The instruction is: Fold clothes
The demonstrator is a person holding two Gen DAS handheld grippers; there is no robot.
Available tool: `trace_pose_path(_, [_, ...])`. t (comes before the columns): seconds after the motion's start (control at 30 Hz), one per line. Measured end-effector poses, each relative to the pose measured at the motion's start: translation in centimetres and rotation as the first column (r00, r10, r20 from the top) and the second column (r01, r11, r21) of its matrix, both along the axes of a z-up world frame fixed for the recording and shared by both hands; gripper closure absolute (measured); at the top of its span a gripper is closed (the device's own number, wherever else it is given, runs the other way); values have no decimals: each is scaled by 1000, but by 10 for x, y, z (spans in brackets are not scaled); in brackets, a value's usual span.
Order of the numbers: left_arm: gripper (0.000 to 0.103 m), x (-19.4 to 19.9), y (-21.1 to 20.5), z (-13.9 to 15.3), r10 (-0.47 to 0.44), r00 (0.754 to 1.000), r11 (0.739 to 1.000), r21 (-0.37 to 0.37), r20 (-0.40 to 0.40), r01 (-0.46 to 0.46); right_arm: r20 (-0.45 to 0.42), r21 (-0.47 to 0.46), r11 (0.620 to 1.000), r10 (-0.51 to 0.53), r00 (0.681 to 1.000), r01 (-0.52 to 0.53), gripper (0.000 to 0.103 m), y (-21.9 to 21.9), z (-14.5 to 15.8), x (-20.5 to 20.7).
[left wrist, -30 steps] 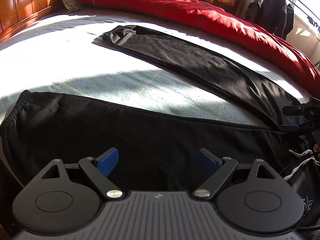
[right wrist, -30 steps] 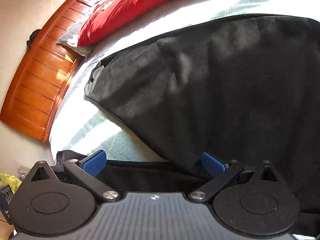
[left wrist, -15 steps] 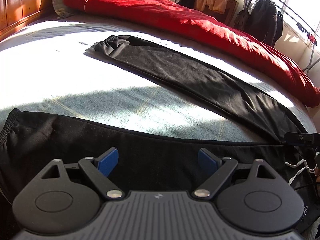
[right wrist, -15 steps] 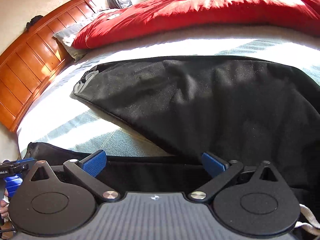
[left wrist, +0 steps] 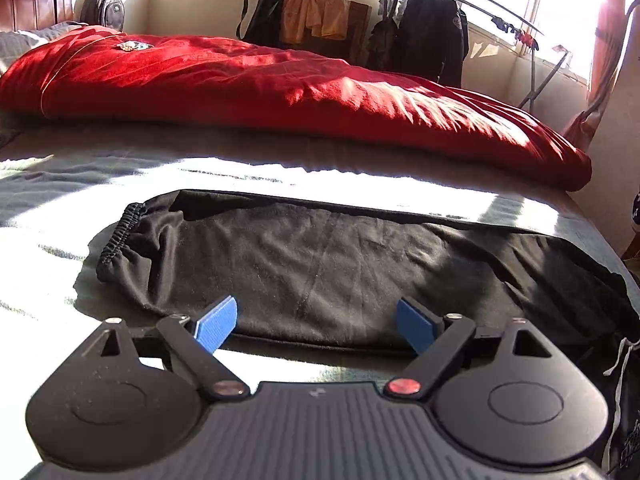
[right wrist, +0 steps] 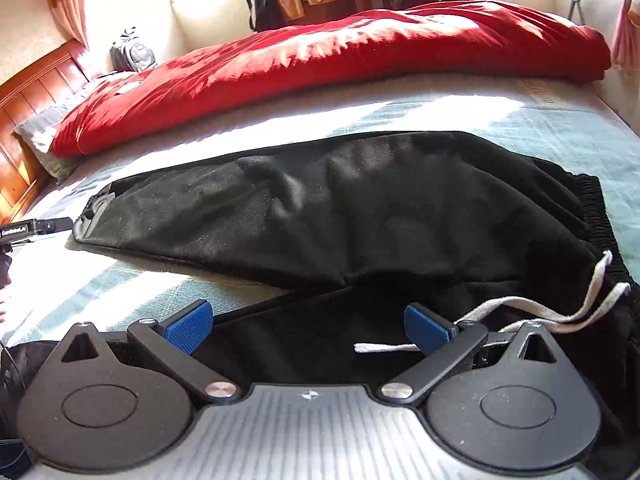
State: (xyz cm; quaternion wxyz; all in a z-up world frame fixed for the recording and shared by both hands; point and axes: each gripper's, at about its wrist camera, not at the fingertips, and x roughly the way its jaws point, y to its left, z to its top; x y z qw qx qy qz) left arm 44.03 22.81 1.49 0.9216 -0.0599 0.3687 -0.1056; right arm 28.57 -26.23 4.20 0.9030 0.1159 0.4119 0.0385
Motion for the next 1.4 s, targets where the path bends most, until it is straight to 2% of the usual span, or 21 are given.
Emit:
trace_pose_path(0.1, [16,61,21,-14,6,1000,1000,-6,-14,-6,-1,-55,995,-89,996,89,0,9,8,-20])
trace_pose_path(0.17, [16,98,35,-29,24,999,998,-50,-24,-25,5,-81,988,-133,991,133,0,12,15,-30])
trace_pose_path(0.27, [16,138,54,-59,59,995,990,-124,-85,-70,7,-110,976,-191,982,191,0,14,25,-39])
trace_pose_path(0.37, [16,158,66,-83,92,990,988,-111,-108,-104,8,-147,965,-216,976,215,0,16,32,-41])
trace_pose_path(0.5, [16,168,66,-80,110,990,991,-67,-88,-116,-1,-160,965,-210,978,208,0,15,31,-38])
trace_pose_path(0.6, [16,161,45,-66,88,991,996,-4,-99,-89,-11,-144,973,-186,983,182,0,8,24,-27])
trace_pose_path(0.7, [16,134,20,-55,-18,997,1000,-22,-81,16,-20,-126,980,-158,987,155,0,1,17,-16])
trace_pose_path(0.8, [16,98,-10,-52,-116,990,993,-47,-86,112,-27,-106,986,-131,991,127,0,-7,9,-4])
trace_pose_path(0.87, [16,79,-30,-55,-160,982,987,-31,-99,157,-19,-99,988,-123,992,121,0,-18,5,4])
trace_pose_path(1.0, [16,55,-60,-70,-189,967,979,37,-170,198,12,-92,989,-117,993,118,0,-50,4,22])
trace_pose_path(1.07, [16,49,-68,-66,-143,973,983,90,-181,162,27,-89,989,-114,993,116,0,-66,4,30])
trace_pose_path(1.17, [16,38,-76,-47,-156,977,986,42,-146,163,68,-56,989,-130,989,133,0,-103,10,53])
trace_pose_path(1.27, [13,39,-87,-51,-144,977,988,25,-160,150,99,-18,988,-149,984,152,0,-138,12,85])
trace_pose_path(1.33, [13,40,-94,-56,-134,976,990,17,-173,139,100,38,987,-160,982,157,0,-160,9,111])
trace_pose_path(1.4, [13,41,-102,-61,-124,975,992,9,-186,128,77,146,975,-178,981,166,0,-184,1,135])
